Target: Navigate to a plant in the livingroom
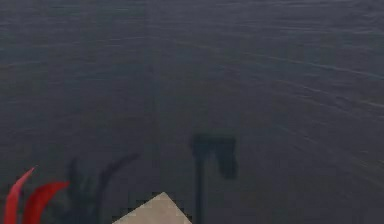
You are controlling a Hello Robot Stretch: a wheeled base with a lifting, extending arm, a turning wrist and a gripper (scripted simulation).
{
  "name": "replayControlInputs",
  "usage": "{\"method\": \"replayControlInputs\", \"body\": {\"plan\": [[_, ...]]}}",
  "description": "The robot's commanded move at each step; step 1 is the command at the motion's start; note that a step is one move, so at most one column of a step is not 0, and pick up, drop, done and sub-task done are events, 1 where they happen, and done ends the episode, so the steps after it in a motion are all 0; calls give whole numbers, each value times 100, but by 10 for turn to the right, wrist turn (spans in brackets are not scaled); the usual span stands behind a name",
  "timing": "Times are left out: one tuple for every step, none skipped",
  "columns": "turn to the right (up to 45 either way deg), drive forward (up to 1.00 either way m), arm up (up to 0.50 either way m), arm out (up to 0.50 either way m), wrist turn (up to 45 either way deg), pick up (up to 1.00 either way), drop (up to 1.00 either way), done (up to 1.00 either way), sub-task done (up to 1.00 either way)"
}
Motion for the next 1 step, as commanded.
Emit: {"method": "replayControlInputs", "body": {"plan": [[-450, 0, 0, 0, 0, 0, 0, 0, 0]]}}
